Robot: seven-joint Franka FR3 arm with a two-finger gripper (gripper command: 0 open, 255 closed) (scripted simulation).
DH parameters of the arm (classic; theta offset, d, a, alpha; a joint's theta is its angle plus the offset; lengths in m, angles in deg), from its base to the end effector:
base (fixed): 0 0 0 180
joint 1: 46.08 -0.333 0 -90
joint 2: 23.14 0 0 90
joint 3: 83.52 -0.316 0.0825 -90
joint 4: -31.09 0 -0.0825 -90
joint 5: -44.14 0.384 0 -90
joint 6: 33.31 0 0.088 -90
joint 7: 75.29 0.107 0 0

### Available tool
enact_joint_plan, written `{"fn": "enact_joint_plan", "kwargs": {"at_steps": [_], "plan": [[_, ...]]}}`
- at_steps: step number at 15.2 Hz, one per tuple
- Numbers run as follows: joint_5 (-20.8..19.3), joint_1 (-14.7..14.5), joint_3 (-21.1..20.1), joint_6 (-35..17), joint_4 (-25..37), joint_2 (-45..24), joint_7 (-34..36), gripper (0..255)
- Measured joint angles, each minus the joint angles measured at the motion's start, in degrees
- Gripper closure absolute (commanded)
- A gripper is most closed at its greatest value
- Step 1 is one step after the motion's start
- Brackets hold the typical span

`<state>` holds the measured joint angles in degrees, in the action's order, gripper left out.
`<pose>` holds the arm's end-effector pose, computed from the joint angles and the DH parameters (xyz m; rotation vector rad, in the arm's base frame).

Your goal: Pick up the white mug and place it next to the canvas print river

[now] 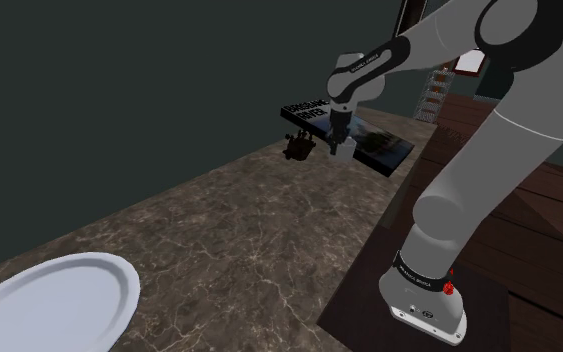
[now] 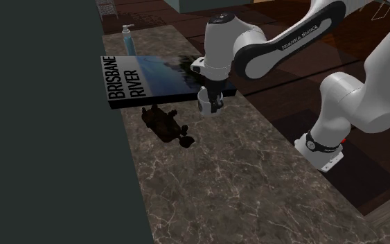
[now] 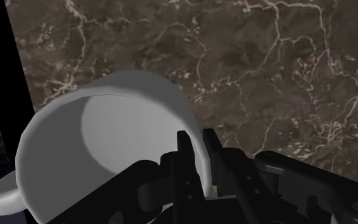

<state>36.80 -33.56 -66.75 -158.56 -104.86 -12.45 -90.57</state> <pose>0.4091 -0.2360 0.3937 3.0860 -0.2555 -0.0382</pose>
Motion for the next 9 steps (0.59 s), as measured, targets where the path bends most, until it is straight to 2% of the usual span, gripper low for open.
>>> {"fn": "enact_joint_plan", "kwargs": {"at_steps": [9], "plan": [[0.7,0.0,0.5,-6.9,-3.1,-3.9,-0.4,255]]}}
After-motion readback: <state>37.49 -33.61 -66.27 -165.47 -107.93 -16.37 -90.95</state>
